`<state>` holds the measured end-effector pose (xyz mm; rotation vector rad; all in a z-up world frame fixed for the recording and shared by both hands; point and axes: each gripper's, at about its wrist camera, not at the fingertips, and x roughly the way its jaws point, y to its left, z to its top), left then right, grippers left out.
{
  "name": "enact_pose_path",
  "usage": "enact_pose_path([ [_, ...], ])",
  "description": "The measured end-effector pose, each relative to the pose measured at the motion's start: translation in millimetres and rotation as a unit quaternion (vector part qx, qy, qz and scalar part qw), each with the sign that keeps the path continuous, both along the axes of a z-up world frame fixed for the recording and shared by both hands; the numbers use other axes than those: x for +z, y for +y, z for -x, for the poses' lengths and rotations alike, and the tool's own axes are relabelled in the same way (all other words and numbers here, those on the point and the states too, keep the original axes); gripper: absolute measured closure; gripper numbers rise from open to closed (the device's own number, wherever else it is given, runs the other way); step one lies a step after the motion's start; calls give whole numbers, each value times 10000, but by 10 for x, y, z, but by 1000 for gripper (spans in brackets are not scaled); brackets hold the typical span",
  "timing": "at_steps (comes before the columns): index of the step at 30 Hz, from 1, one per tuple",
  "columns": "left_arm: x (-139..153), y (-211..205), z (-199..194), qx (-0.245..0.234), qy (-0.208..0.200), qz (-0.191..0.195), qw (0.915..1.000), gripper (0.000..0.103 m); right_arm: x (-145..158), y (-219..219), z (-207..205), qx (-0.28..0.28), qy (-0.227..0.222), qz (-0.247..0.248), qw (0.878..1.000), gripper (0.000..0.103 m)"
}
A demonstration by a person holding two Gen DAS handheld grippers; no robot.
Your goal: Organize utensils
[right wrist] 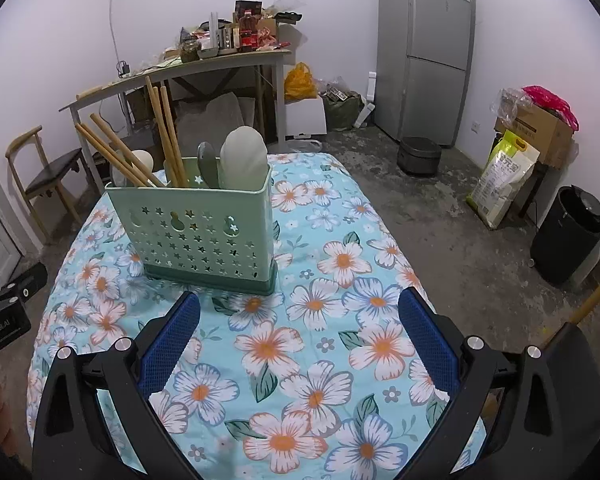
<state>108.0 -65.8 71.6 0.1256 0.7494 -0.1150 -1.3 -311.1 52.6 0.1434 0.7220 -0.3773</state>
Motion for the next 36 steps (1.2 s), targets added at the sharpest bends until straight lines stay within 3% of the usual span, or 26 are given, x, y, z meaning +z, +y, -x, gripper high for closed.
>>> enact_pose_path([
  [14,-7,64,-26,247,97,-139,9996,8,10,23,-14,10,5,17,10000,6],
  [36,-30,71,-29,211,152,-111,9996,8,12,75,-16,84,20,27,10000,6],
])
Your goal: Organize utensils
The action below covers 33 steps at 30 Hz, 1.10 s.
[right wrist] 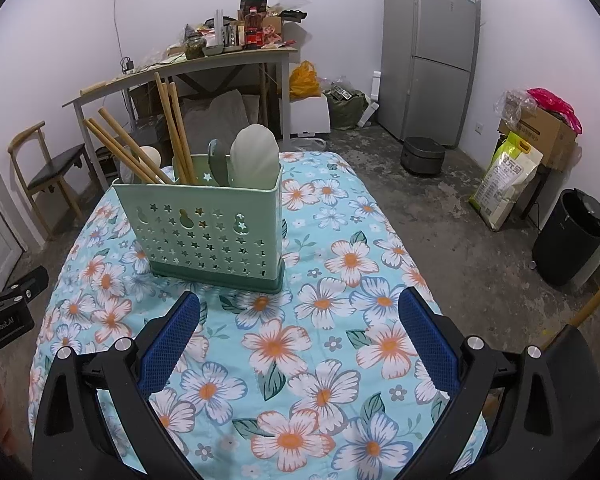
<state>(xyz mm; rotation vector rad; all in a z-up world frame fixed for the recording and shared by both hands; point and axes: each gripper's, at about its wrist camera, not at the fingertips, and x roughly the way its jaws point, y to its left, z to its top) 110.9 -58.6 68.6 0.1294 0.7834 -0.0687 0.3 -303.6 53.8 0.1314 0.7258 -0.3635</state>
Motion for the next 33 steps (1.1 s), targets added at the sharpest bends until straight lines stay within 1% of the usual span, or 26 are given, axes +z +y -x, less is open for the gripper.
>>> enact_pose_path([
  [33,-1,-11,-1,-47,27,18,10000,8,16,-2,2,24,24,-25,10000,6],
])
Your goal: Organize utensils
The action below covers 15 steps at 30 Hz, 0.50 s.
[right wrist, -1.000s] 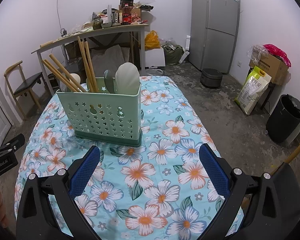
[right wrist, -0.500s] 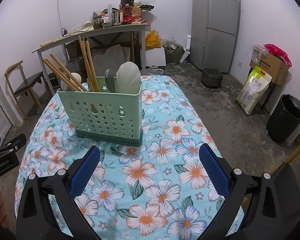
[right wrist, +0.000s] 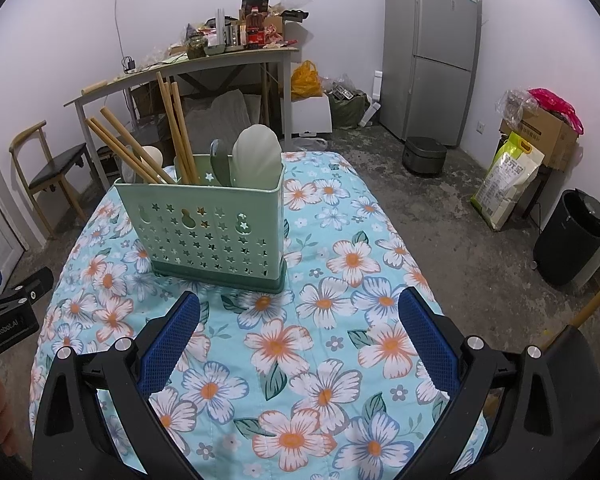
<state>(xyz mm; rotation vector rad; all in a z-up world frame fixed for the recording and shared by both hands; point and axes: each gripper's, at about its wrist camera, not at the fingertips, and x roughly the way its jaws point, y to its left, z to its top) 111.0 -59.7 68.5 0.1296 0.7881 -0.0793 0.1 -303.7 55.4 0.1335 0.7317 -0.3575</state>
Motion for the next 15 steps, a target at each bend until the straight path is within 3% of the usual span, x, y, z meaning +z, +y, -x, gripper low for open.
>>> enact_pose_path([
  [15,-1,4,-6,-3,15,5,10000,8,18,6,1,9,-26,23,10000,6],
])
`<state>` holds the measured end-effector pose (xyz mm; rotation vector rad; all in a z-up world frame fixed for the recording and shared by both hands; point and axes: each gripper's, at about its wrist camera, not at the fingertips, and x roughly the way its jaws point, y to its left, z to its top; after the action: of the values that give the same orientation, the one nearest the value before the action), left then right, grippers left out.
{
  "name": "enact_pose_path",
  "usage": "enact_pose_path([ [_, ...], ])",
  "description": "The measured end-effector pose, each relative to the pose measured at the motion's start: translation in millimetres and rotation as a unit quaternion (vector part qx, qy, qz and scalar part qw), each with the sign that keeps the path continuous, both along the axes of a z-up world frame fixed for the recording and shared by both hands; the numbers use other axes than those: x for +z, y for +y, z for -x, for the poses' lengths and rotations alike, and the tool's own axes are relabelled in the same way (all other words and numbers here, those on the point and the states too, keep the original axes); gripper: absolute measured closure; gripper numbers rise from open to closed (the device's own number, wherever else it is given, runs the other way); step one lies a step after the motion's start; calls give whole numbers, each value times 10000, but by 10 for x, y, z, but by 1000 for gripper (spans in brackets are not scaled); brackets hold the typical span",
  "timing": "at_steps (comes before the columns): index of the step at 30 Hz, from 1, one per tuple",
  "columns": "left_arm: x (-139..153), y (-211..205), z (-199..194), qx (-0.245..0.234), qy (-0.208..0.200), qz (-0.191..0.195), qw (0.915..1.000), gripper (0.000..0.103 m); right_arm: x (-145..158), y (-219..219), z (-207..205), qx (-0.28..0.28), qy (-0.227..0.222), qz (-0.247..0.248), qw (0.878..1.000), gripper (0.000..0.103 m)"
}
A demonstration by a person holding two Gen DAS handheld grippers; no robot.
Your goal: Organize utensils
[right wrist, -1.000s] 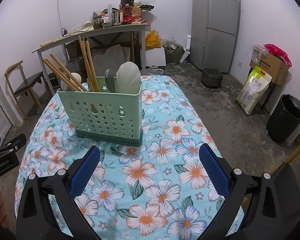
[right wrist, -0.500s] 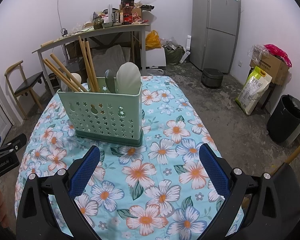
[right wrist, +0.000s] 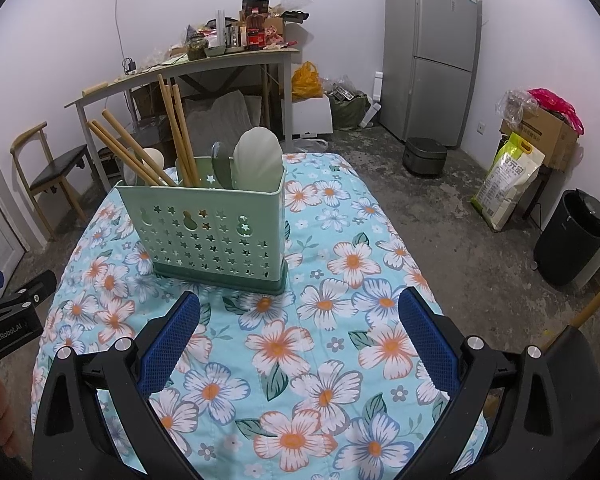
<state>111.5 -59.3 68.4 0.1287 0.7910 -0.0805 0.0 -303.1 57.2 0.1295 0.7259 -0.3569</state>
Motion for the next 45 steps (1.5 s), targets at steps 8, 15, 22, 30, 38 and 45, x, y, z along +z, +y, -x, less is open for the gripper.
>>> enact_pose_path([
  [8,-9,-27,6,-18,20,3,10000,8,15,18,0,14,-11,-21,10000,6],
  [15,-17,-22,-2,-26,34,-17,10000,8,18,23,-3,33,0,-44,10000,6],
  [22,-18,7,-12,-34,13,-3,10000,8,15,9,7,24,-24,-60,10000,6],
  [30,-14,-2,-6,-40,20,-10,10000,8,16,1,11,14,-29,-68,10000,6],
  [38,-15,19,-19,-33,23,10,10000,8,20,-12,15,0,-35,-79,10000,6],
  [45,-11,12,-17,-46,23,5,10000,8,31,-5,16,5,-46,-71,10000,6],
])
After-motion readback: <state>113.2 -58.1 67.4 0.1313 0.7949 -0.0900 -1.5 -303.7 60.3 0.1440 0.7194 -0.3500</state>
